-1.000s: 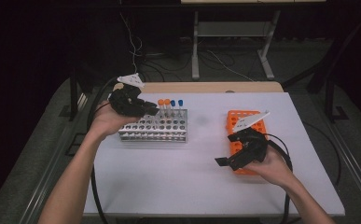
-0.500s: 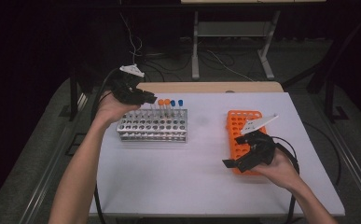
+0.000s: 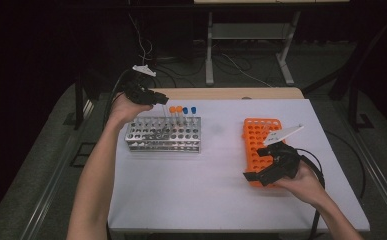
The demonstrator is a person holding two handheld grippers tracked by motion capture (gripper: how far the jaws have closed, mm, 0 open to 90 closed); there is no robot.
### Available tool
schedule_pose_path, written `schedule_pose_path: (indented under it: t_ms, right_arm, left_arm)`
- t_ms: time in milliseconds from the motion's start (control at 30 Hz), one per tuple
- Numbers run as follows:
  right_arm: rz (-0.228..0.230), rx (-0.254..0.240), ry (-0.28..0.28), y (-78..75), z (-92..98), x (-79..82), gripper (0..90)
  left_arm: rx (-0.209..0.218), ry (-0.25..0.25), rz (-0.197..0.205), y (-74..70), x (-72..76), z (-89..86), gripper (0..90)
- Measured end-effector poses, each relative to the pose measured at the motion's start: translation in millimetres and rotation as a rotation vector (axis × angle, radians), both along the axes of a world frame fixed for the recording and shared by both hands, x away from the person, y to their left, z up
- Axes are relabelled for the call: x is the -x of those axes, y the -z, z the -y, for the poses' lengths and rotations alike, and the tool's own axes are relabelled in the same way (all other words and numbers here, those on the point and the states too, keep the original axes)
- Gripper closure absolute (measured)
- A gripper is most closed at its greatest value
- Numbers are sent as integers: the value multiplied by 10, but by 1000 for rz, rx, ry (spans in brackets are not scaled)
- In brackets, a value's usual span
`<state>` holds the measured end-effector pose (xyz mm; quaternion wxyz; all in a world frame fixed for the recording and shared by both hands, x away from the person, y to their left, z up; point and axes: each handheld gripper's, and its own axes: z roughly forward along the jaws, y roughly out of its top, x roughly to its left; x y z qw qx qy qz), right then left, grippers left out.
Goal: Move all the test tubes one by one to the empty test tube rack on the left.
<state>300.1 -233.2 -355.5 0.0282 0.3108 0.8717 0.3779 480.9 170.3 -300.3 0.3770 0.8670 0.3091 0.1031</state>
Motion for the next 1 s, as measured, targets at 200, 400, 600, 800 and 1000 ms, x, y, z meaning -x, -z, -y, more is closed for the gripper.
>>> schedule_pose_path:
  t_ms: [200, 400, 600, 800, 1000]
  right_arm:
    - [-3, -7, 10, 20, 42, 0, 3]
    - [-3, -10, 11, 27, 40, -1, 3]
    - [-4, -13, 21, 43, 71, -10, 3]
    - [-2, -22, 45, 37, 148, -34, 3]
    - [2, -3, 90, 46, 255, -137, 3]
  left_arm:
    - [-3, 8, -19, 108, -20, 8, 743]
    - [5, 15, -35, 180, -27, 21, 735]
    - [25, 10, -62, 165, -7, 12, 636]
    - [47, -31, -49, 46, 117, -35, 446]
    - [82, -48, -44, -17, 324, -117, 323]
